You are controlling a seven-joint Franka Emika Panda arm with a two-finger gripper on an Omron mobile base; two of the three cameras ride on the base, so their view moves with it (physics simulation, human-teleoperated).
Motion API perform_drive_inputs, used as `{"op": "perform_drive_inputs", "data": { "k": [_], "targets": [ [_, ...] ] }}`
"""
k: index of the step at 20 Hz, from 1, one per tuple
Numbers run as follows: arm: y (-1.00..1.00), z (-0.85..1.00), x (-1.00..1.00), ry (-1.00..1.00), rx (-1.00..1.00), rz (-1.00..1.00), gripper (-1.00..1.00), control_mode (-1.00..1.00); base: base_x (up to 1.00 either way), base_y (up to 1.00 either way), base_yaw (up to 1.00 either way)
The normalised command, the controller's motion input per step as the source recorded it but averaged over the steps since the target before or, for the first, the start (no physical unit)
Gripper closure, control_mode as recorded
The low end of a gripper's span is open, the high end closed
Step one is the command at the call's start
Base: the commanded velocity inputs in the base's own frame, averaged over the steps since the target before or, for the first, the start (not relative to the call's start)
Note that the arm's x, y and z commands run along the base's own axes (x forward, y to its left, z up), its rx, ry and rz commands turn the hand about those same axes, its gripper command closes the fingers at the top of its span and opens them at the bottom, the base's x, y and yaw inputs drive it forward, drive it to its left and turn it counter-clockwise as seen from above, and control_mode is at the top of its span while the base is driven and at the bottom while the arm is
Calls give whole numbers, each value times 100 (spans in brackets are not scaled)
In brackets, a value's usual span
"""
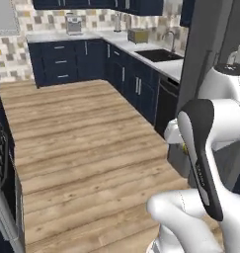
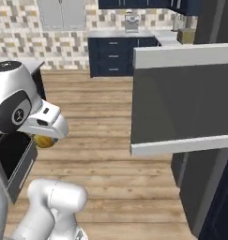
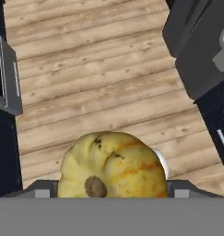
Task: Pick the squash from the microwave and place it on plate located on the counter.
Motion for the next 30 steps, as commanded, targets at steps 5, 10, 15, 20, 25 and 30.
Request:
{"op": "perform_drive_inputs", "data": {
  "k": [5, 10, 15, 20, 25, 30],
  "targets": [
    [0, 0, 0, 0, 0, 0, 100, 100, 9, -2, 95],
    [0, 0, 0, 0, 0, 0, 100, 100, 42, 2, 53],
    [0, 0, 0, 0, 0, 0, 100, 100, 31, 1, 81],
    [0, 0, 0, 0, 0, 0, 100, 100, 8, 0, 96],
    [0, 0, 0, 0, 0, 0, 100, 100, 11, 0, 93],
    [0, 0, 0, 0, 0, 0, 100, 100, 37, -9, 20]
  ]
}}
